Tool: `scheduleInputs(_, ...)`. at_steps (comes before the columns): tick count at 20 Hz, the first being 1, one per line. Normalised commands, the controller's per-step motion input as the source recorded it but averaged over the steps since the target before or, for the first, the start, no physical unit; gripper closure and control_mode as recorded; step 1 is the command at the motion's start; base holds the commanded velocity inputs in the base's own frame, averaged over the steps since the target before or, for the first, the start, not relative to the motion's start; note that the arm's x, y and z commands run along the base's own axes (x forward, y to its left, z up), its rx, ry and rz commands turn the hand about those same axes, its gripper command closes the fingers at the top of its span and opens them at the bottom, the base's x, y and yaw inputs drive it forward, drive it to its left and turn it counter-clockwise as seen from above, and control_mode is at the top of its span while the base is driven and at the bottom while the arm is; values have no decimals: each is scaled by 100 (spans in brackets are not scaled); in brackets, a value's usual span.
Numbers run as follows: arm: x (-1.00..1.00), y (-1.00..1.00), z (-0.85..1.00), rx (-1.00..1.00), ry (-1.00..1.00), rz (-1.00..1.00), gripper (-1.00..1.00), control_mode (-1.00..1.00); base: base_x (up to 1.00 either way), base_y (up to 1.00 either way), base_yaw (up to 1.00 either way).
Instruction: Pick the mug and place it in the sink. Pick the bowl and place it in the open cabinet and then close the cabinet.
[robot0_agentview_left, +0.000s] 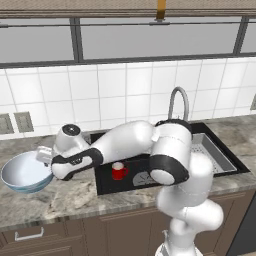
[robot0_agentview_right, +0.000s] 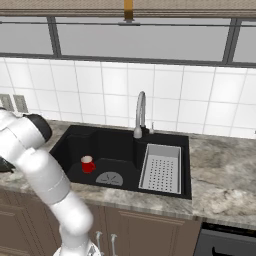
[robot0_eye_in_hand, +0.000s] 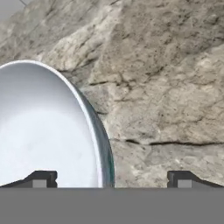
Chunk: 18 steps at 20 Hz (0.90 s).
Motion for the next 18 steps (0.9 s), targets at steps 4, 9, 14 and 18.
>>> scheduleInputs(4,44,40,-12,0,19,0,-100,-100,0,0,0)
scheduleInputs(9,33,62,0,-5,13,0,-100,-100,0,0,0)
scheduleInputs(14,6,62,0,-9,6,0,100,-100,0,0,0)
scheduleInputs(18,-7,42,0,-3,6,0,100,-100,0,0,0)
